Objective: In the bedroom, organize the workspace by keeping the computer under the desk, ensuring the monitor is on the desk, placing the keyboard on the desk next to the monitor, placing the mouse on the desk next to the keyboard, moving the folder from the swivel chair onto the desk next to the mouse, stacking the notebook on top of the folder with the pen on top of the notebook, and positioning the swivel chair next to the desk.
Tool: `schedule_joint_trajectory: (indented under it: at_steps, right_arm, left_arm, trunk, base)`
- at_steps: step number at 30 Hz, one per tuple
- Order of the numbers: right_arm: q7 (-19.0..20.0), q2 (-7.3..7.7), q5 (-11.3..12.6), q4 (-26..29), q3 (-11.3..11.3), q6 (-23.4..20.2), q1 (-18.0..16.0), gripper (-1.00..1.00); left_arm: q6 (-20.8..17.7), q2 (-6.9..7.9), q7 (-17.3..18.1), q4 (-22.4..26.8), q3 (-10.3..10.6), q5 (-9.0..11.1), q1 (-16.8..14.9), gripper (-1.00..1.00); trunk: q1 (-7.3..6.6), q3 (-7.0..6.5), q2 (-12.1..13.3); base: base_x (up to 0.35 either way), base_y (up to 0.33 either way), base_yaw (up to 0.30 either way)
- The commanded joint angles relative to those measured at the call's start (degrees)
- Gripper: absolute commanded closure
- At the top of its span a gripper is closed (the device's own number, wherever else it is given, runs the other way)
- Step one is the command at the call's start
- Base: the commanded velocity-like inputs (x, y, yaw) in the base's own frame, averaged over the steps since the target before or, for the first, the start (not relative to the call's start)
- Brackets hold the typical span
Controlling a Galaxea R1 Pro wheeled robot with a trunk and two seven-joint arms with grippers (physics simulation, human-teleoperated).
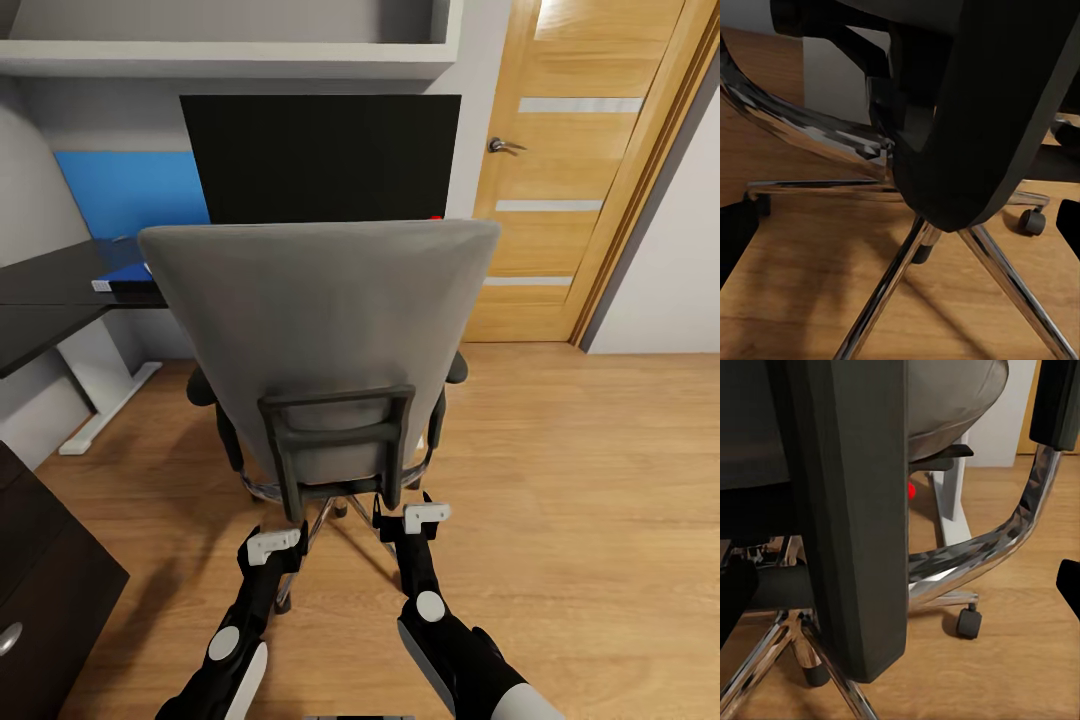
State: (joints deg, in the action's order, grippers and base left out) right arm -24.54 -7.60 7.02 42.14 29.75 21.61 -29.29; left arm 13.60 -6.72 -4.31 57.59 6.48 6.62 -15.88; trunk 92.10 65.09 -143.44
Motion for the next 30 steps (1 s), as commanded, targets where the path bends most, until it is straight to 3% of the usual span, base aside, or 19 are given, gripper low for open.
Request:
schedule_joint_trajectory:
  at_steps: [1,13,30]
  right_arm:
    - [-0.2,0.04,0.6,0.0,0.3,0.4,-0.1,-1.0]
    - [-0.2,0.04,0.6,-0.1,0.3,0.4,-0.1,-1.0]
    - [-0.2,-0.05,0.5,-1.5,0.3,0.4,-0.1,-1.0]
  left_arm:
    - [0.2,0.04,-0.3,0.0,0.2,0.6,0.0,-1.0]
    - [0.3,0.04,-0.3,0.0,0.2,0.6,0.0,-1.0]
    - [0.2,0.04,-0.3,0.0,0.2,0.7,0.0,-1.0]
  trunk:
    - [-0.01,0.04,0.0]
    - [-0.01,0.04,0.0]
    - [-0.01,0.04,0.0]
  base:
    - [-0.007,0.0,0.0]
    - [-0.061,0.0,0.0]
    - [-0.3,0.0,0.0]
